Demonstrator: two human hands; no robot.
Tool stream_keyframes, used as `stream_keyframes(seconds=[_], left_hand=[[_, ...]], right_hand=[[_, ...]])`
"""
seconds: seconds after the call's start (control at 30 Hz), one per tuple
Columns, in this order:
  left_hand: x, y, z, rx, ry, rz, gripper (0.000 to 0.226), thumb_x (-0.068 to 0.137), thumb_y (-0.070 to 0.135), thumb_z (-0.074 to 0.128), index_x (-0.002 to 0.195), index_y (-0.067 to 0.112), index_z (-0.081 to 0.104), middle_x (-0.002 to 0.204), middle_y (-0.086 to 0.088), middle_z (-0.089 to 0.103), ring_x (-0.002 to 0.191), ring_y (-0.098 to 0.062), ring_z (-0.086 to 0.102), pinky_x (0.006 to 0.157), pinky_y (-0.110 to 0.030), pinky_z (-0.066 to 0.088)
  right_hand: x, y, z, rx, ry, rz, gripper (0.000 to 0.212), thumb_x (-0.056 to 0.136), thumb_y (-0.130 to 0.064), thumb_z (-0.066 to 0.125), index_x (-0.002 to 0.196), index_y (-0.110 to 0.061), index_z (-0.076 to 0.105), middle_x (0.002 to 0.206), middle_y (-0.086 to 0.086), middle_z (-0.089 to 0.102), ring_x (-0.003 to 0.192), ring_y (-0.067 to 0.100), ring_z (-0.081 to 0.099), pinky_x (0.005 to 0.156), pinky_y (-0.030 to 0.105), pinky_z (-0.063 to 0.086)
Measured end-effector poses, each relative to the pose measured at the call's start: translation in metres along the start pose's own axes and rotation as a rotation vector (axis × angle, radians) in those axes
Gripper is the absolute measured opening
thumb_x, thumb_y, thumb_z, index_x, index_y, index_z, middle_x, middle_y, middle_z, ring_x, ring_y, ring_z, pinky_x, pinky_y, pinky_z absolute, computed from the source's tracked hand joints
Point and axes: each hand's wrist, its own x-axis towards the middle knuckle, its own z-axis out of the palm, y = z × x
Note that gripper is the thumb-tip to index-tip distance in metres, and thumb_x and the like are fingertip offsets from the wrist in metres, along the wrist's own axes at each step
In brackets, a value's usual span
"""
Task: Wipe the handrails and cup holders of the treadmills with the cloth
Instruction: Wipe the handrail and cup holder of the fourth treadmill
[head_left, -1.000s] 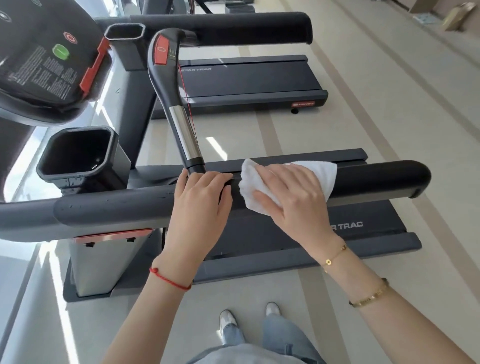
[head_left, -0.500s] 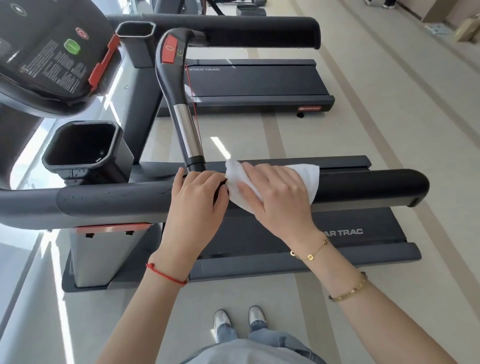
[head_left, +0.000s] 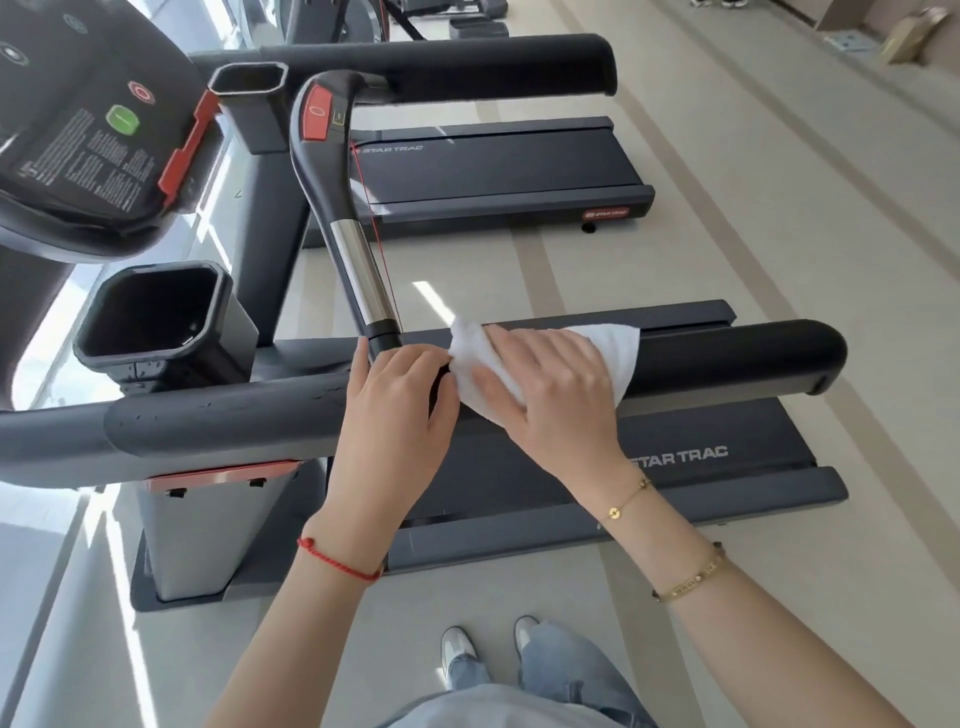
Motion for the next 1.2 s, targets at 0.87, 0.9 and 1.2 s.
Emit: stream_keyframes(seconds=[0.87,0.9,1.2], left_hand=[[0.051,0.203,0.131,0.04,-0.043,0.013,0.034,0.101,0.028,0.043,0.127,0.017,0.06,0.12,0.006,0.066,0.116,-0.016,0.056,0.121,-0.044,0.012],[0.052,0.206,0.133,0.052,-0.033,-0.005,0.034,0.101,0.029,0.042,0.127,0.018,0.061,0.12,0.006,0.066,0.115,-0.017,0.056,0.12,-0.043,0.015],[0.051,0.212,0.14,0.091,0.035,-0.065,0.029,0.101,0.03,0.044,0.12,0.02,0.063,0.11,0.005,0.066,0.105,-0.019,0.056,0.106,-0.036,0.028]], right_hand=[[-0.033,0.269,-0.102,0.484,-0.344,0.489,0.031,0.094,-0.056,0.048,0.094,-0.028,0.061,0.076,-0.005,0.063,0.072,0.014,0.058,0.067,0.031,0.045],[-0.033,0.277,-0.103,0.627,-0.387,0.581,0.033,0.095,-0.055,0.046,0.095,-0.026,0.062,0.078,-0.001,0.065,0.074,0.015,0.059,0.07,0.032,0.045],[-0.07,0.267,-0.106,0.724,-0.174,0.445,0.017,0.099,-0.053,0.04,0.116,-0.057,0.043,0.11,-0.032,0.054,0.106,0.002,0.055,0.084,0.017,0.041]])
